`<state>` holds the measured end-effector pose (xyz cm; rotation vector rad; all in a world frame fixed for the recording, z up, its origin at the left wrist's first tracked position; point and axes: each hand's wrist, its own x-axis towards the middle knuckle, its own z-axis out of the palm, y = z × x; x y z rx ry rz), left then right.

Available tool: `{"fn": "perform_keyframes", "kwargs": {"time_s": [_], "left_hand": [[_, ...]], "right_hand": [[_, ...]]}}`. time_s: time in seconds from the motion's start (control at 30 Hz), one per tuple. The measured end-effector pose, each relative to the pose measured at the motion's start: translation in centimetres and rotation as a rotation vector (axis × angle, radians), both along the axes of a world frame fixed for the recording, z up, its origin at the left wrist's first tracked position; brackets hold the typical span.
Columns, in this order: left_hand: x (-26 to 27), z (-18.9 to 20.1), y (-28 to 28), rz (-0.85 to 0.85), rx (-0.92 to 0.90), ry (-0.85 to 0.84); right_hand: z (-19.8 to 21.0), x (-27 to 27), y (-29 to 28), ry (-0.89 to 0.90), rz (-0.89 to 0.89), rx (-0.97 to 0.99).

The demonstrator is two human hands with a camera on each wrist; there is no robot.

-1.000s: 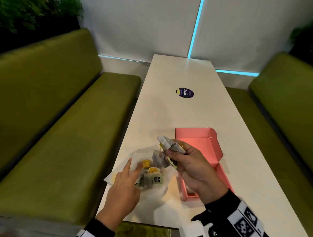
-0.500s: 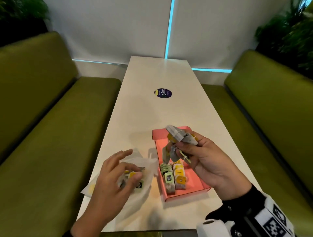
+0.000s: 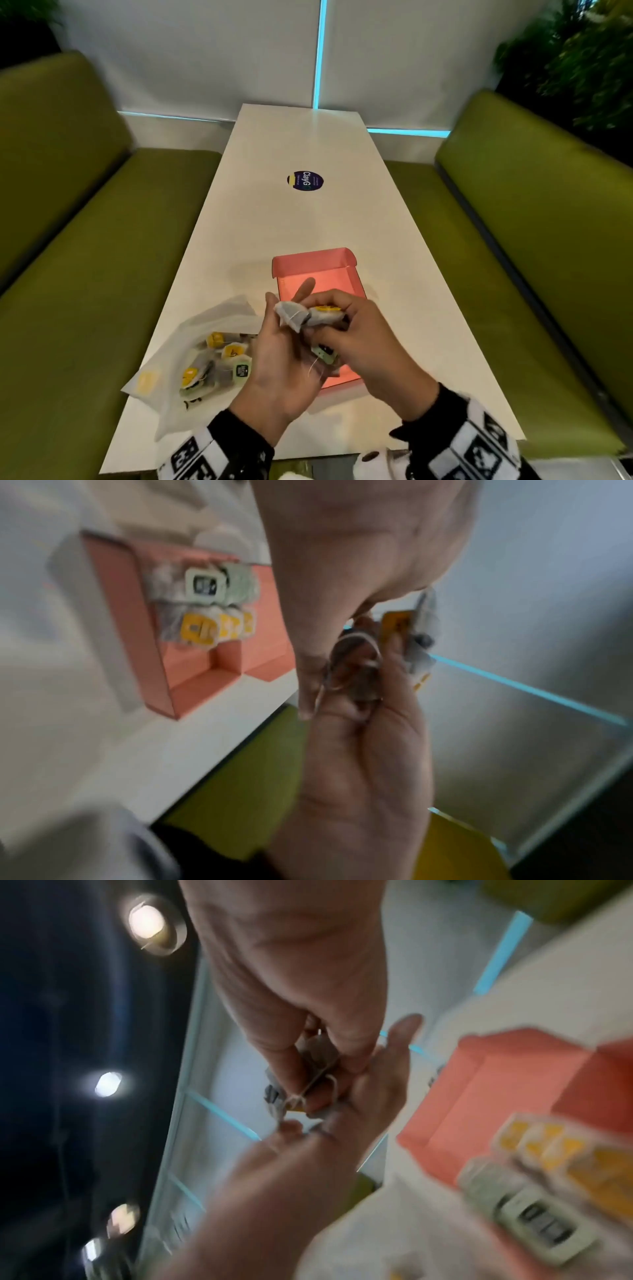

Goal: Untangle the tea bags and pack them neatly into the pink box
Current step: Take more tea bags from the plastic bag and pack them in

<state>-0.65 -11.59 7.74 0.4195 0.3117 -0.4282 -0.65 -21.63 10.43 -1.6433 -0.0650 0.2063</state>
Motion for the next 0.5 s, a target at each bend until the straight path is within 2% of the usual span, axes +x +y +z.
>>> {"fn": "perform_keyframes", "kwargs": {"time_s": [0.13,0.23,0.3,0.33,0.43,0.5], "left_hand": [[0.8,-1.3,-0.8,0.08,-0.124,0.098],[0.8,-1.5,-1.4,0.105,-0.216,0.07],[0.5,-1.0,-2.0,0.007,-0.24,-0.076],[0.5,-1.1,-1.9,-0.015,-0.258,-0.114],[1.0,-2.6,-1.5,0.02,-0.224,0.046],[0.8,-2.1,-1.6,0.079,-0.16,0.081]], "right_hand": [[-1.9,-0.5,0.3,-0.277,0.029,-0.367],[-2.6,-1.0,0.4,-0.351,0.052,-0.578],[-2.6,-1.1,-0.1,-0.357,0.081,-0.69],[-2.5,-1.1,-0.4,-0.351,0.104,-0.709],[-1.8,-0.5,-1.7,-0.292,0.141,-0.627],[-1.3,0.0,-2.4,-0.259,0.11,-0.574]]}}
